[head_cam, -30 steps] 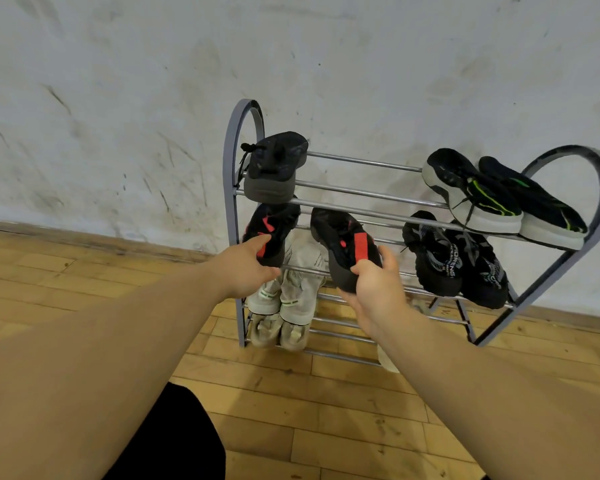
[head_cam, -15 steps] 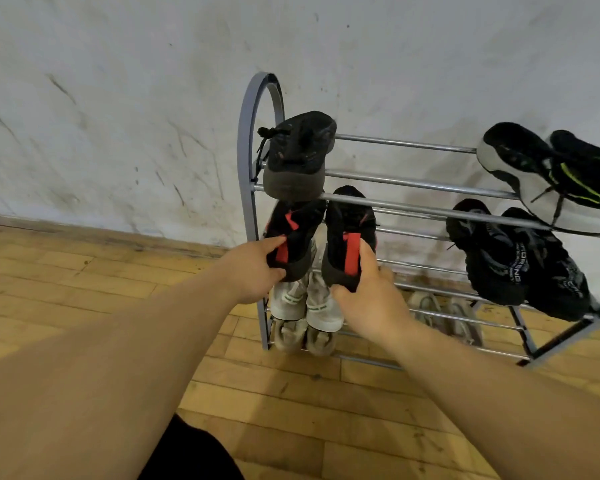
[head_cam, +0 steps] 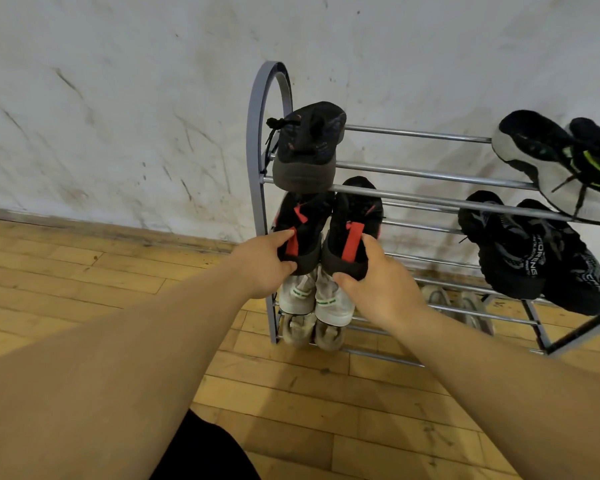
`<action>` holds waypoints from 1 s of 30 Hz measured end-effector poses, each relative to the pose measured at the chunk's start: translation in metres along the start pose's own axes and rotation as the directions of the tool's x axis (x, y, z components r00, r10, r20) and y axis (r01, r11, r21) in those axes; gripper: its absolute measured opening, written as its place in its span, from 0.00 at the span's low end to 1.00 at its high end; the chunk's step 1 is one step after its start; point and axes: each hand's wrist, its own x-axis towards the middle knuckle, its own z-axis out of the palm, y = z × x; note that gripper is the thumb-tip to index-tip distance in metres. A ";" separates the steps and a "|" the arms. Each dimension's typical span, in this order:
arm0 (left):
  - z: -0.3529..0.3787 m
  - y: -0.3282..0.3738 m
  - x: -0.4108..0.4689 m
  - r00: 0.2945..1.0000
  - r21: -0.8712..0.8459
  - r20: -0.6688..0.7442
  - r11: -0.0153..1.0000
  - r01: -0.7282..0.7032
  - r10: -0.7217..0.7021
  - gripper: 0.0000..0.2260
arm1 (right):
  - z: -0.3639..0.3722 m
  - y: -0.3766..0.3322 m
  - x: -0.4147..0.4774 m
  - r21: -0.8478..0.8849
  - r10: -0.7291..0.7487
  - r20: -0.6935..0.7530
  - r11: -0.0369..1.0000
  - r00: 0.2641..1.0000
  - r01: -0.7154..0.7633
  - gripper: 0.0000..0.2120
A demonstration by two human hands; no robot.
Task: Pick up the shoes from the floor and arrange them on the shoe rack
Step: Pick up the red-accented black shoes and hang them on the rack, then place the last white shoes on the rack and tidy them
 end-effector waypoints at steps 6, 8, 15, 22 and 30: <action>-0.006 0.019 -0.015 1.000 0.010 -0.001 1.000 -0.006 0.006 0.32 | -0.023 0.003 -0.008 0.026 0.003 0.081 1.000 0.997 -0.005 0.45; -0.008 0.030 -0.024 0.999 -0.012 -0.007 0.999 -0.036 0.036 0.32 | -0.041 0.003 -0.018 -0.019 -0.026 0.122 0.999 0.992 0.029 0.42; 0.011 0.102 -0.071 0.967 -0.114 0.163 0.977 -0.180 0.198 0.30 | -0.151 0.041 -0.068 -0.320 0.254 0.554 0.944 0.793 -0.079 0.42; 0.100 0.234 -0.112 0.832 -0.115 0.361 0.905 -0.409 0.421 0.31 | -0.238 0.176 -0.175 -0.205 0.605 0.431 0.788 0.669 -0.581 0.37; 0.211 0.377 -0.139 0.562 0.037 0.665 0.730 -0.683 0.492 0.35 | -0.236 0.346 -0.341 -0.120 0.825 0.339 0.515 0.452 -0.849 0.33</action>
